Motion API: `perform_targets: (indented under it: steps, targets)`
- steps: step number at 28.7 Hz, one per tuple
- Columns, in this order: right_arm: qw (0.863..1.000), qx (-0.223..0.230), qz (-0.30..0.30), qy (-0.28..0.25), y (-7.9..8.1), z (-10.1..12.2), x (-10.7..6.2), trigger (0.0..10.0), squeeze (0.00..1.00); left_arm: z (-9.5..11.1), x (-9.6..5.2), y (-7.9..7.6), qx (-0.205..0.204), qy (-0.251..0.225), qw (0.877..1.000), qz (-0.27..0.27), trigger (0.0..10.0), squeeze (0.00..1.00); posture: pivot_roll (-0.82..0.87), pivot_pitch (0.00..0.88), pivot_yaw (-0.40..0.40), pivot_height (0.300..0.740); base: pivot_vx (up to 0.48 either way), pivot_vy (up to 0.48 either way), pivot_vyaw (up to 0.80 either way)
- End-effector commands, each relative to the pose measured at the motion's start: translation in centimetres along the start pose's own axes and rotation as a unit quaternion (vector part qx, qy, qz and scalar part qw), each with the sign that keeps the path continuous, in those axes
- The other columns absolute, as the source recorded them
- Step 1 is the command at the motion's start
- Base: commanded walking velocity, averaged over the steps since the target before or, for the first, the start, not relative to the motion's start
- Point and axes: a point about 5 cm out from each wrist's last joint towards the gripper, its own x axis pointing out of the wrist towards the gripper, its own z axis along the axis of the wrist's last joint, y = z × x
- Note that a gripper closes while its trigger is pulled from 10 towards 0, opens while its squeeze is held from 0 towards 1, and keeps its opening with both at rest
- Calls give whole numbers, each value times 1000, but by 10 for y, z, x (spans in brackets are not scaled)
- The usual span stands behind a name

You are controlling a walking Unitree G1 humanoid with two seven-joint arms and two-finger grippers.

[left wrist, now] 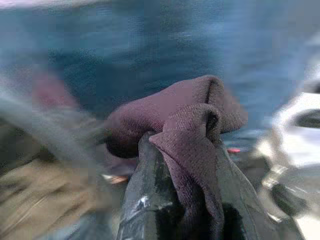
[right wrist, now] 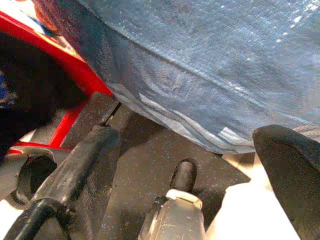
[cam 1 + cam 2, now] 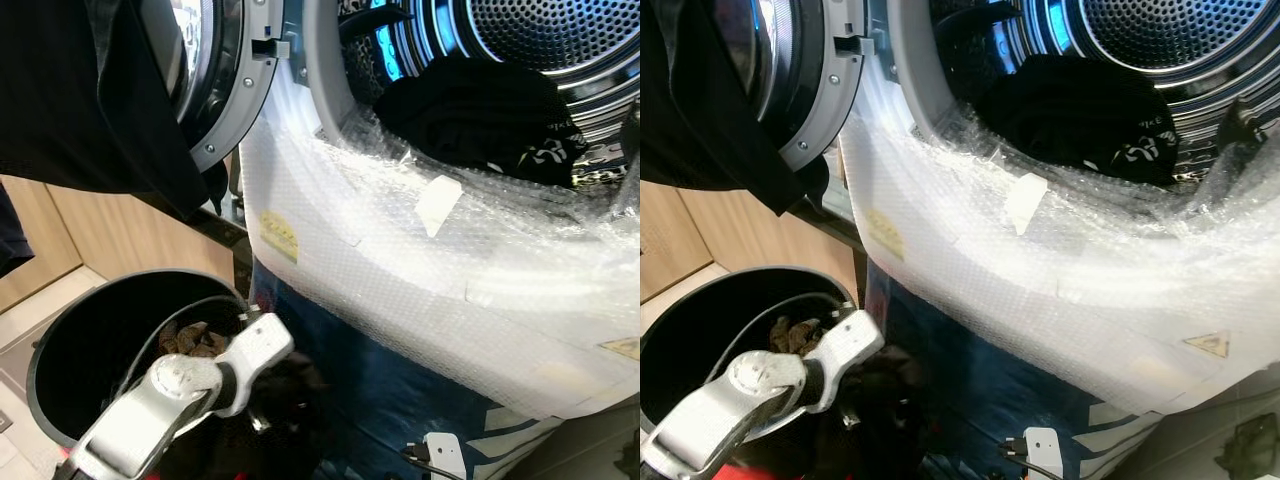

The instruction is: Clothes washing

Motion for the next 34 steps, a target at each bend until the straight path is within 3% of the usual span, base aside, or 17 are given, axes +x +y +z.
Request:
perform_targets:
  steps: [1,6,13,16,19,23,27,33,34]
  targets:
    - [1000,-2,-8,-6,-7,2,-2,10000,0,4,-6,11,-4,-7,999,44,0,0,228,51,-98,740,0,0,0]
    - [1000,-1,-12,-13,-10,7,-2,10000,0,3,-20,40,-53,-27,986,157,0,0,233,52,-97,740,0,0,0]
    - [1000,5,-14,-22,-12,12,-2,10000,0,-4,-22,48,-111,-17,974,199,0,0,228,60,-100,740,0,0,0]
    - [1000,5,-15,-21,-12,12,-3,10000,0,-8,-21,43,-125,-7,975,185,0,0,227,60,-101,740,0,0,0]
    - [1000,5,-15,-20,-13,12,-3,10000,0,-7,-19,31,-111,-7,984,139,0,0,231,57,-105,740,0,0,0]
    - [1000,5,-16,-25,-14,14,-3,10000,0,6,-19,18,-85,-46,992,84,0,0,234,55,-113,740,0,0,0]
    - [999,-23,-7,-38,-17,22,-4,10000,0,17,-20,9,-69,-80,994,30,0,0,247,48,-121,740,0,0,0]
    - [993,-86,45,-64,-25,43,-9,10000,0,25,-20,15,-21,-78,997,3,0,0,227,57,-127,740,0,0,0]
    - [988,-115,77,-65,-26,45,-12,10000,863,25,-18,17,-25,-81,996,2,0,0,216,58,-129,740,0,0,0]
